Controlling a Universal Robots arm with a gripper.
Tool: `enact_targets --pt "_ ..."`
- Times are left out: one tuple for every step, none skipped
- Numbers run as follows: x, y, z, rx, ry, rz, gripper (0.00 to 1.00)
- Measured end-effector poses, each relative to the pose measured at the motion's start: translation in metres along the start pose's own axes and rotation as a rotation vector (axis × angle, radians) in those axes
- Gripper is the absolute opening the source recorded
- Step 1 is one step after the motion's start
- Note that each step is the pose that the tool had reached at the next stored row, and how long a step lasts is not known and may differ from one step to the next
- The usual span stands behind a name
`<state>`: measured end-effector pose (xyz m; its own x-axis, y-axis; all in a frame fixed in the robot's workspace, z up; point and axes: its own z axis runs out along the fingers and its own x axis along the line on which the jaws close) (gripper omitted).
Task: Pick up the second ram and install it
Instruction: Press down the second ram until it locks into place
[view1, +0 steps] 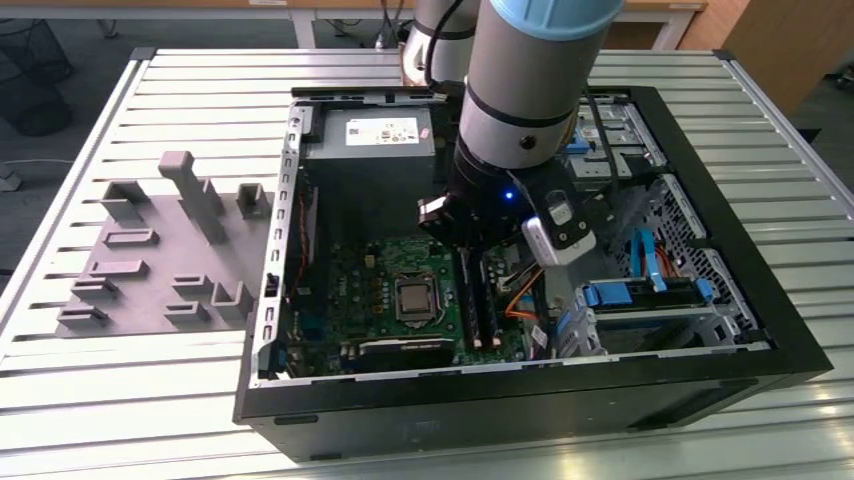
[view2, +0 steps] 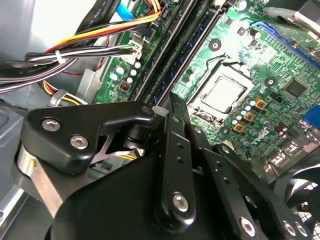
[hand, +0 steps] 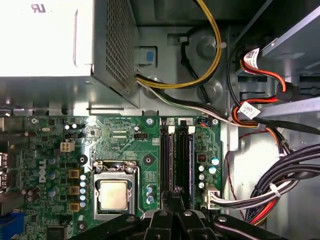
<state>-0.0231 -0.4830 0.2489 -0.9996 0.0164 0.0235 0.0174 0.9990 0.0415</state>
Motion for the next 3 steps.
enact_targets --pt "0.0000 0.0000 0.0000 0.0000 0.0000 0.000 0.11" --pt "0.0000 0.0000 0.0000 0.0000 0.0000 0.000 0.11" --pt "0.0000 0.0000 0.0000 0.0000 0.0000 0.000 0.11"
